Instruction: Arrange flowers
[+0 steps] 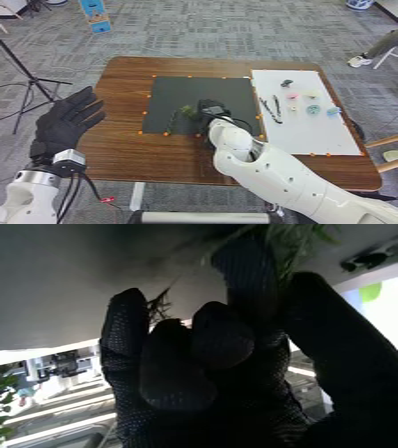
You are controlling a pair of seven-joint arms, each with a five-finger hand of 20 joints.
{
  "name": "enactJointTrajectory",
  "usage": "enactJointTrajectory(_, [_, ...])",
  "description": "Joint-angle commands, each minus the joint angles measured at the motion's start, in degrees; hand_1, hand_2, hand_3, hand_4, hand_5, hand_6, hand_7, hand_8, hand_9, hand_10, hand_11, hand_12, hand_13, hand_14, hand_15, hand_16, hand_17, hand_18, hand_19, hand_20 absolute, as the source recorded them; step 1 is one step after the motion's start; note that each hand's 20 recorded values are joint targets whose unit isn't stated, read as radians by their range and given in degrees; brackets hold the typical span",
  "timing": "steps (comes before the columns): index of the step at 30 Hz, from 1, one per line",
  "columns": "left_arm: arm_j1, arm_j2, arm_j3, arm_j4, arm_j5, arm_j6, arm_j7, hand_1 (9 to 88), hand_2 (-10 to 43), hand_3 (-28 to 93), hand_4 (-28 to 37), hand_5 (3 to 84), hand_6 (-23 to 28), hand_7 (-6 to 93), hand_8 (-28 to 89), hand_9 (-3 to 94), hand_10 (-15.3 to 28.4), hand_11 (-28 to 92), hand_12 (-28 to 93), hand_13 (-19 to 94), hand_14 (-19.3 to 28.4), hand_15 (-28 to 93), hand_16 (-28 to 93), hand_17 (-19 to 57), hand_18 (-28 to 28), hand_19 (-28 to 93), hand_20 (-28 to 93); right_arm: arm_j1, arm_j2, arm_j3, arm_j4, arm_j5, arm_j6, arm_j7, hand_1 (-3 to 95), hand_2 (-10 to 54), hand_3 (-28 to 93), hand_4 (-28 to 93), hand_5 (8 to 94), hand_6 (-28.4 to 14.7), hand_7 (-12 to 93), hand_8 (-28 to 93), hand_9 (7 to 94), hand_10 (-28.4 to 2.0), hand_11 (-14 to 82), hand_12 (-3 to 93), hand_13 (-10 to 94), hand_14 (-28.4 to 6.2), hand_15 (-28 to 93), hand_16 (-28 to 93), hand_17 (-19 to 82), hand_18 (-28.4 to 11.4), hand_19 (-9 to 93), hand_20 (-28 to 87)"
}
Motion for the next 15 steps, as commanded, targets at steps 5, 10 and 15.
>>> enactJointTrajectory(5, [0.20,-0.15,-0.19,-0.07,0.02,-0.60,-0.44,23.8,-9.5,71,-28.3,34.9,3.8,21.1,-10,27.9,11.1,23,18,23,12.8,31,2,-8.8,20.7,44,13,-2.41,0.32,2.56,-2.55,0.47,-2.67,-1.03,21.2,4.3,78,-16,85.1,1.0,44,-4,82.0,-11.3,60.8,56.1,77,-11.6,84,41,37,-21.4,85,30])
enactJointTrajectory(10, [0.26,-0.29,-0.23,-0.07,0.03,-0.52,-0.48,23.8,-9.5,71,-28.3,34.9,3.8,21.1,-10,27.8,11.1,22,18,23,12.8,31,2,-8.8,20.7,44,13,-3.34,1.37,5.83,-5.24,0.08,-1.20,-1.33,16.2,5.3,74,-20,86.1,1.3,43,-4,82.3,-11.6,60.3,55.5,78,-11.2,83,41,37,-21.4,85,29])
enactJointTrajectory(15, [0.84,-0.41,-0.64,-0.36,0.07,-0.43,-0.24,23.8,-9.5,71,-28.3,34.9,3.8,21.1,-10,27.9,11.2,23,18,23,12.8,31,2,-8.8,20.7,44,13,-4.60,3.49,10.58,-9.95,1.16,0.04,-2.58,14.2,6.6,72,-21,84.9,0.1,40,-5,82.4,-11.5,59.9,55.4,78,-11.2,83,41,37,-21.6,86,29])
